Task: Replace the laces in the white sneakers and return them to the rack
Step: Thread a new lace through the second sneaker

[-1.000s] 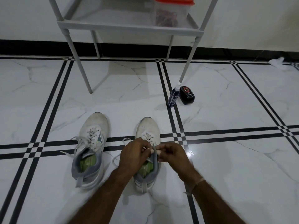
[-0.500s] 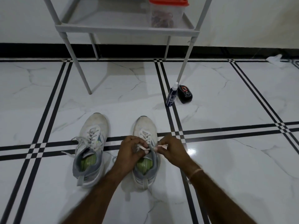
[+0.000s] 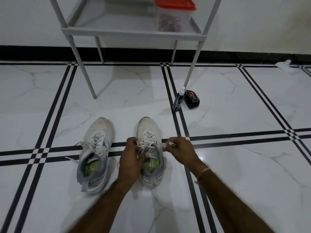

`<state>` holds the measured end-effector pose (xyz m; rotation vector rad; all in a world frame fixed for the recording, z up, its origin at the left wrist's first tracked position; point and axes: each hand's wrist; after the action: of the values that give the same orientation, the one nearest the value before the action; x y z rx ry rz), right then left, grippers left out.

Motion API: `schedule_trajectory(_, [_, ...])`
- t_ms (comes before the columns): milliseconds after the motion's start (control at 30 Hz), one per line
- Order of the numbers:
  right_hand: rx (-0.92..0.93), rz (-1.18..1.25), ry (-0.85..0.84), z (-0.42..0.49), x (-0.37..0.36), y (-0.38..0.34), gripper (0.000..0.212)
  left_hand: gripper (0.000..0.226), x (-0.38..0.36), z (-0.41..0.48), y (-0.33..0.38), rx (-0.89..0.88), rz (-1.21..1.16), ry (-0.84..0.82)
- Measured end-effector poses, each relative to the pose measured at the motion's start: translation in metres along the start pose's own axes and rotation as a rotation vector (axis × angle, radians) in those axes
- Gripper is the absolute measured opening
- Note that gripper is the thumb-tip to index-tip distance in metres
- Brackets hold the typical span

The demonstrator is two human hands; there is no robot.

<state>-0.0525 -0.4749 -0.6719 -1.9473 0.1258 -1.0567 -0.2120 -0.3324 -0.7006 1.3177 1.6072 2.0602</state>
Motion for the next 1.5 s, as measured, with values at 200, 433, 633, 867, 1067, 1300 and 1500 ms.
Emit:
schedule_trajectory(200, [-0.307, 1.212, 0.069, 0.002, 0.016, -0.023, 0.029, 0.048, 0.005, -0.001, -0.003, 0.088, -0.014, -0.022])
schedule_trajectory(433, [0.067, -0.049, -0.052, 0.005, 0.007, 0.016, 0.025, 0.020, 0.002, -0.008, 0.002, 0.058, -0.085, -0.050])
schedule_trajectory(633, [0.036, 0.370, 0.025, -0.005, -0.012, 0.017, 0.027, 0.030, 0.001, -0.001, -0.005, -0.033, -0.048, -0.031])
schedule_trajectory(867, [0.026, -0.153, 0.540, -0.028, -0.010, 0.025, 0.047, 0.031, 0.013, -0.004, -0.002, -0.049, 0.235, 0.275])
schedule_trajectory(1067, [-0.120, 0.129, 0.118, -0.027, -0.021, 0.009, 0.040, 0.068, -0.028, -0.026, 0.028, 0.632, -0.297, 0.048])
schedule_trajectory(1300, [-0.131, 0.452, 0.066, -0.014, -0.036, 0.002, 0.024, 0.028, -0.029, -0.006, 0.027, 0.558, -0.373, 0.170])
schedule_trajectory(1500, [-0.257, 0.614, -0.067, -0.020, -0.028, -0.006, 0.022, 0.015, -0.022, -0.006, 0.026, 0.352, -0.408, 0.153])
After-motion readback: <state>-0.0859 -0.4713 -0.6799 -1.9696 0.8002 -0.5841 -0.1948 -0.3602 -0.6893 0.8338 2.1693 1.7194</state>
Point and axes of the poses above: each hand's wrist, its own z-axis towards the middle knuckle, its own x-axis out of the back of the hand, y = z × x, and after that the axes turned 3 degrees about -x, right-handed
